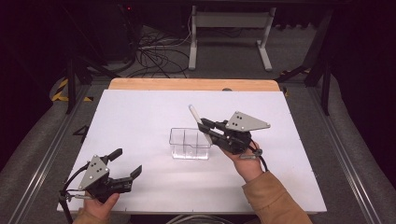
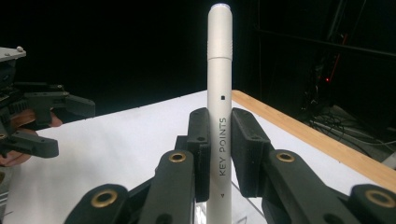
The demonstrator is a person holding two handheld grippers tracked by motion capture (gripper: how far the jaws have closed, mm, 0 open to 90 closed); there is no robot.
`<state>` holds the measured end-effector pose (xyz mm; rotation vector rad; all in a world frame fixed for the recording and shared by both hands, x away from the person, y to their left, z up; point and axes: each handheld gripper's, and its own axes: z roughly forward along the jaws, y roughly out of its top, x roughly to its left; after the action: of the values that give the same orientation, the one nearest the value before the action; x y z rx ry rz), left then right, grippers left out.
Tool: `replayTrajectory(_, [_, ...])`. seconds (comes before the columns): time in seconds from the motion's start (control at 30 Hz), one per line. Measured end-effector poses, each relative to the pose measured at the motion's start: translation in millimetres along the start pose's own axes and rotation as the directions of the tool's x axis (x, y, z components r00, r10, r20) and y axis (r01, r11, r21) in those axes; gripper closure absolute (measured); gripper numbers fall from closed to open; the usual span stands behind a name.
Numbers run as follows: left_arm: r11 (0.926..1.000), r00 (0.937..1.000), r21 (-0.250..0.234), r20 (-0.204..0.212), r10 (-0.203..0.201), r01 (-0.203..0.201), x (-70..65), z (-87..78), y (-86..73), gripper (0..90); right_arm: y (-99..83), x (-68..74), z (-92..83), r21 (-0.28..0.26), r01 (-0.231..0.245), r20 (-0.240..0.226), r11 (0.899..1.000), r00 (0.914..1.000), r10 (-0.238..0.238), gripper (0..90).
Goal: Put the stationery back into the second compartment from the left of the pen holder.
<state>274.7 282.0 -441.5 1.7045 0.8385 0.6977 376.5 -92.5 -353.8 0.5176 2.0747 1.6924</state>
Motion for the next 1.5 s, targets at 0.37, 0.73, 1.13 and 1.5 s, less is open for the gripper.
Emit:
replayTrajectory(0.37, [1.0,1.0,0.001,0.004,0.002,-0.002,0.5,1.1,0.1,12.3,-1.6,2.6,25.5,-0.017,-0.006,-0.006,1.0,1.0,0.006,78.6])
replayTrajectory(0.73, [1.0,0.9999,0.007,0.01,-0.003,0.003,0.3,1.9,0.1,12.4,-7.8,4.1,49.8,-0.021,-0.011,0.001,1.0,0.9999,0.011,78.6])
replayTrajectory(1.13, [1.0,0.9999,0.004,0.011,0.0,0.0,1.3,3.2,-0.3,12.4,-12.7,2.3,67.0,0.001,-0.042,-0.019,0.999,0.9989,0.042,78.3])
replayTrajectory(1.5, [1.0,0.9999,0.004,0.015,0.004,-0.004,1.5,3.3,0.1,12.4,-16.6,-1.0,70.5,0.032,-0.072,-0.02,0.997,0.9971,0.073,78.3])
